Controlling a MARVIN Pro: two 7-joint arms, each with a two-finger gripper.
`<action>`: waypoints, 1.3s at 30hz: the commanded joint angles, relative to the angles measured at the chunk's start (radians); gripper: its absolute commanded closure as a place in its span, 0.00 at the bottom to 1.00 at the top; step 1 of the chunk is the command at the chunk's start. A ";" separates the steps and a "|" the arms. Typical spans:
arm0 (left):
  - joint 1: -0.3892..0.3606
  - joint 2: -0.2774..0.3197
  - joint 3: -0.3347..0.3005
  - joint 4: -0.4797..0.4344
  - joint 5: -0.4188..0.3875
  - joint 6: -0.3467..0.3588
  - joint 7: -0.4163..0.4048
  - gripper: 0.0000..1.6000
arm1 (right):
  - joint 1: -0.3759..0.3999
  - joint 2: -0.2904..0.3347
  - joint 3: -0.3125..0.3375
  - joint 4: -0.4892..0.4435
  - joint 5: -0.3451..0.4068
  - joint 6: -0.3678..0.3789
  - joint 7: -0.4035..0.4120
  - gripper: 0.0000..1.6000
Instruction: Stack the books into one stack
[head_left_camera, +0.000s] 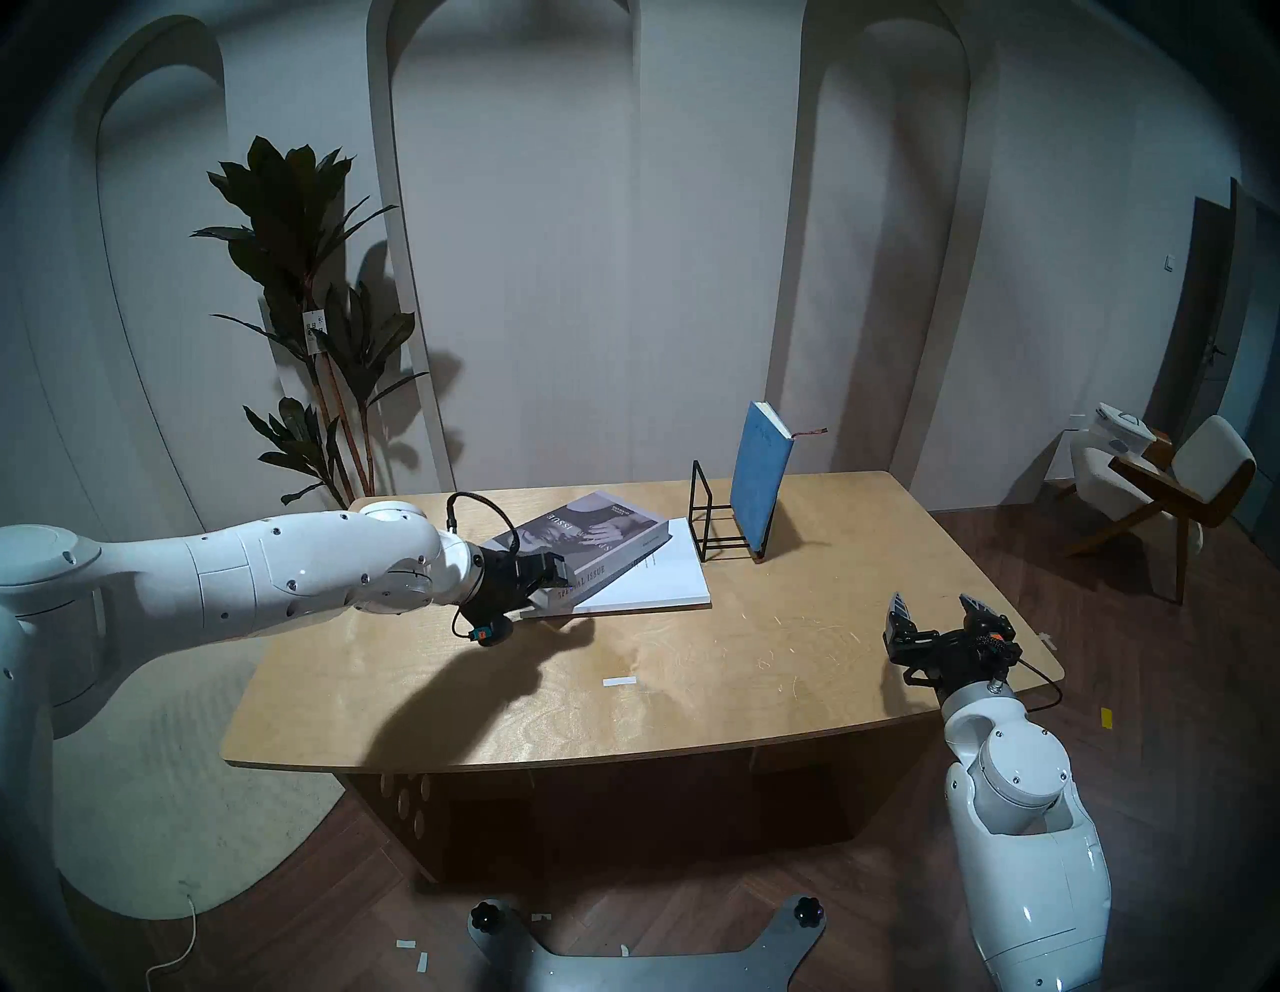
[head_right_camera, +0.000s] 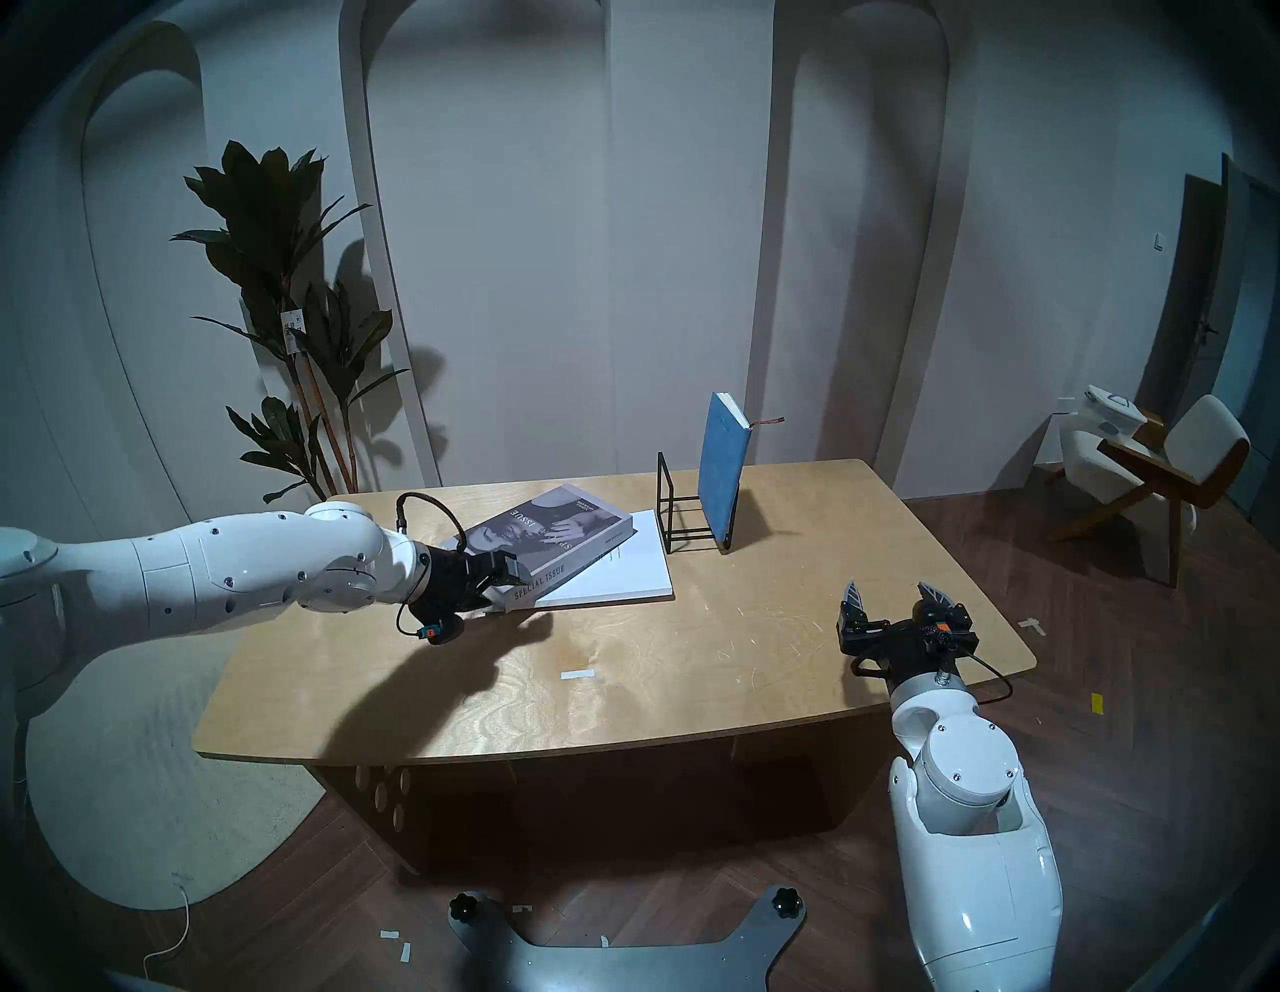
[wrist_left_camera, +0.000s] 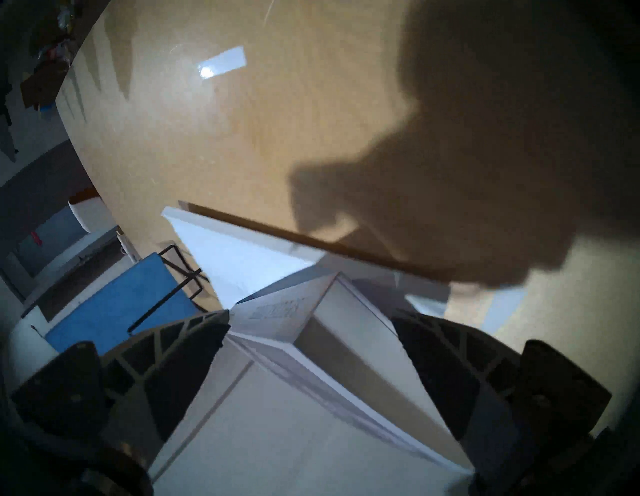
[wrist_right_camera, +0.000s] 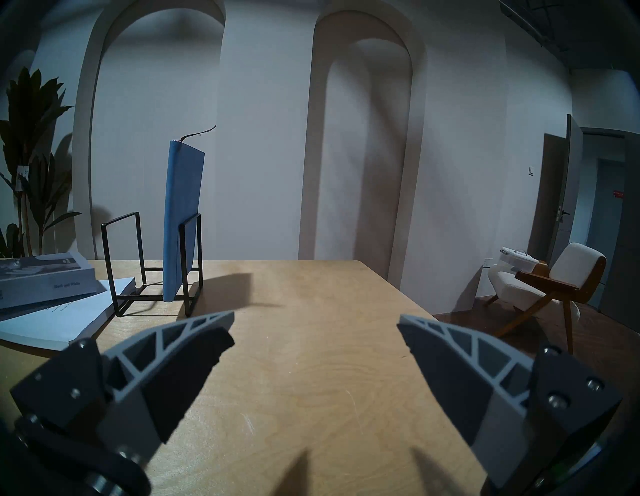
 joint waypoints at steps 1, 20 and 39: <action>-0.070 0.039 -0.037 -0.076 0.113 0.106 0.058 0.00 | 0.003 0.004 0.002 -0.024 -0.002 -0.010 0.001 0.00; -0.068 0.287 -0.124 -0.340 -0.200 0.140 0.091 0.00 | 0.005 0.010 -0.003 -0.020 0.004 -0.008 -0.006 0.00; 0.073 0.417 -0.212 -0.485 -0.658 0.291 0.392 0.00 | 0.182 0.023 -0.108 -0.032 -0.098 -0.020 -0.073 0.00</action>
